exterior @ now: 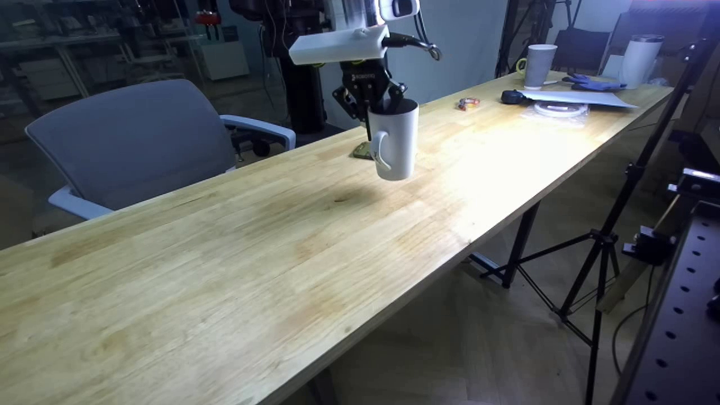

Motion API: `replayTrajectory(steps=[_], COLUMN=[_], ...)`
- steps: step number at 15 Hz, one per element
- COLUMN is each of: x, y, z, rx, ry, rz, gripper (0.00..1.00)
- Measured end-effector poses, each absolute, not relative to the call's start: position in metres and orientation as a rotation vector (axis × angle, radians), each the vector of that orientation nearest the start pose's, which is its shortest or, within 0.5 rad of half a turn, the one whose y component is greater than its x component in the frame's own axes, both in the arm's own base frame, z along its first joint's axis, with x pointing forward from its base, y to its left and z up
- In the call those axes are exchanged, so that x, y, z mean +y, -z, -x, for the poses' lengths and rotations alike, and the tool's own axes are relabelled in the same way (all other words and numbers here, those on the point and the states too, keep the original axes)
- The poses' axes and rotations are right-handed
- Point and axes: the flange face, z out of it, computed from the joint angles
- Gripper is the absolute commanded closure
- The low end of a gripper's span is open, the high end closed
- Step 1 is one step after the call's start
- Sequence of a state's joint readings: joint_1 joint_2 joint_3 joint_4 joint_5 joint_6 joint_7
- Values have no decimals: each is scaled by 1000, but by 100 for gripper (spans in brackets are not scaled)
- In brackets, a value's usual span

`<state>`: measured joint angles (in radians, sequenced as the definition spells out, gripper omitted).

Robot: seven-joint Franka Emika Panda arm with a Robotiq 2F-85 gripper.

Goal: Move the mug to the left.

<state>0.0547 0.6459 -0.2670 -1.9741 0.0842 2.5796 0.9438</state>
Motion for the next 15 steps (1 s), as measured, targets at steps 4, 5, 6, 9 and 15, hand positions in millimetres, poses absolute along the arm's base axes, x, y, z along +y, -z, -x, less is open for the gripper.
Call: replayTrajectory(steps=[4,5,6,9,15], x=[-107,-101,-95,-74,-21], y=[-149,-149,-149,-147,-132], z=[-603,-604,-606,-612,-623], rx=[1772,1759,1746,1704,1527], ry=[16,4,-6,-29,-70], rz=[2703,2706,2711,2732,2813], gripper=[98,98,98,98,98])
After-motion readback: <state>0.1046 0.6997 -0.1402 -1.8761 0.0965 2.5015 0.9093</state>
